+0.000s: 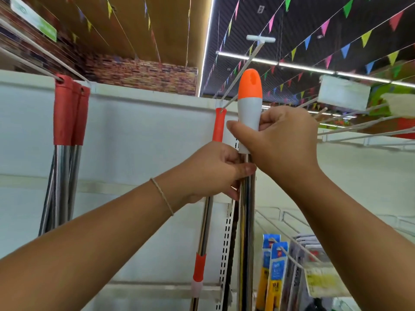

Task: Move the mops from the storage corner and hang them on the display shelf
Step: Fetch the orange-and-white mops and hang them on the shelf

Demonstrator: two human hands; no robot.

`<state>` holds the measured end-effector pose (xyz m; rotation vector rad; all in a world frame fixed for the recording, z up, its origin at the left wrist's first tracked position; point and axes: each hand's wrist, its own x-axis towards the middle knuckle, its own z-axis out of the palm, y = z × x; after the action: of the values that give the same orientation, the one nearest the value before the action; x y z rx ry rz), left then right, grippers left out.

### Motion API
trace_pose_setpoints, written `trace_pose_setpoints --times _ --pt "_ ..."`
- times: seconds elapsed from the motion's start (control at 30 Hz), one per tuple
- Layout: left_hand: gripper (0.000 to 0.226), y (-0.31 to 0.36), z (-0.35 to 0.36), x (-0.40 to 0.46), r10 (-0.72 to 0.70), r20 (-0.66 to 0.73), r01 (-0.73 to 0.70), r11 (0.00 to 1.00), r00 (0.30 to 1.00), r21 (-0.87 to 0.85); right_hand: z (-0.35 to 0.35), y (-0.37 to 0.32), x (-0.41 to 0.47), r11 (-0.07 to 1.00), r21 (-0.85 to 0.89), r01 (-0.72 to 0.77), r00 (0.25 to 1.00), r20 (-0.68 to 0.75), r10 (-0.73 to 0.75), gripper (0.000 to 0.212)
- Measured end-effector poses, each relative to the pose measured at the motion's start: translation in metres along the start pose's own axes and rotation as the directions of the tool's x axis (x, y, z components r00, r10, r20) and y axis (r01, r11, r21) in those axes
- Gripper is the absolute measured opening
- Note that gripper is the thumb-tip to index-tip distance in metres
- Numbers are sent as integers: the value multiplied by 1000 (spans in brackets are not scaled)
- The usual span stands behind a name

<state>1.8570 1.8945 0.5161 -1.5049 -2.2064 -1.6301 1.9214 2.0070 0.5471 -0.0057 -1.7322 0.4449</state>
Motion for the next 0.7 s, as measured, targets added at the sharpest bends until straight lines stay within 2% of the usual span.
trace_pose_setpoints --times 0.23,0.37,0.7 --pt "17 -4 -5 3 -19 10 19 1000 1000 -10 12 7 5 1000 -21 -4 1000 -6 4 48" --pt "22 -14 -1 6 -79 -27 79 996 997 33 20 14 3 998 -47 -37 994 104 42 45" --pt "21 -38 -3 23 -102 -54 102 995 993 0 49 28 17 989 -126 -79 978 184 102 41"
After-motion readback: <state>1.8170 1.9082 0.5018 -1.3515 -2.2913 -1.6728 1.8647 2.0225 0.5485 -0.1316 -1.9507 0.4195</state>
